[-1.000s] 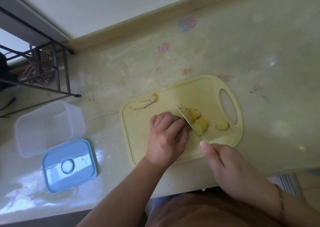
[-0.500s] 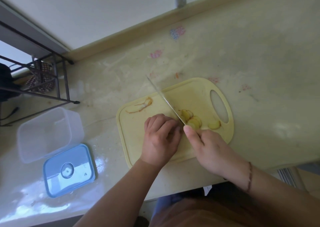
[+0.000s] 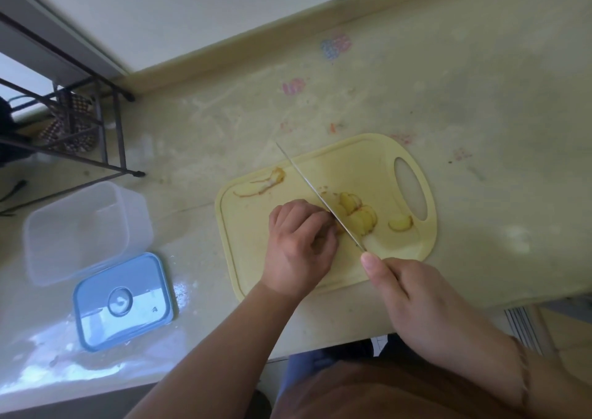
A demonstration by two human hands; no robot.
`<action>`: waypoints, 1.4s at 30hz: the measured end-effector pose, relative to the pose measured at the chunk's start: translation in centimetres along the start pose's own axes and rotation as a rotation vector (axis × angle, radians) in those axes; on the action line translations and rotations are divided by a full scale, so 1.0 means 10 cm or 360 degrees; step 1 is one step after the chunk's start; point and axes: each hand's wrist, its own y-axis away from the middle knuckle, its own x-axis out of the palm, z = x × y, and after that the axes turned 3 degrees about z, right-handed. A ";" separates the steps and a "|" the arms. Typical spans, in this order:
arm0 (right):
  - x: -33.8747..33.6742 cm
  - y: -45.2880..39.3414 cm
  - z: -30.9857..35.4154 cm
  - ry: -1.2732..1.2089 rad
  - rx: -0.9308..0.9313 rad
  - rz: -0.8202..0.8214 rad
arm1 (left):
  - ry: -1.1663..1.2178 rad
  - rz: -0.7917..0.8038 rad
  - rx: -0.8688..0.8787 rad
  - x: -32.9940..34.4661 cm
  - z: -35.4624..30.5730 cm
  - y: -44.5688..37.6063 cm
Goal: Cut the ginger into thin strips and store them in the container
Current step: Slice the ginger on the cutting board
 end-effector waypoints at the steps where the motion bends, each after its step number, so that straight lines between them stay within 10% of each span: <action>1: 0.00 0.00 0.00 0.0004 -0.0003 0.0000 | 0.0000 0.0000 0.0004 0.00 0.00 0.00; 42: -0.02 -0.11 0.01 -0.0031 0.0089 0.0056 | -0.0021 0.0067 -0.0015 -0.01 0.01 -0.01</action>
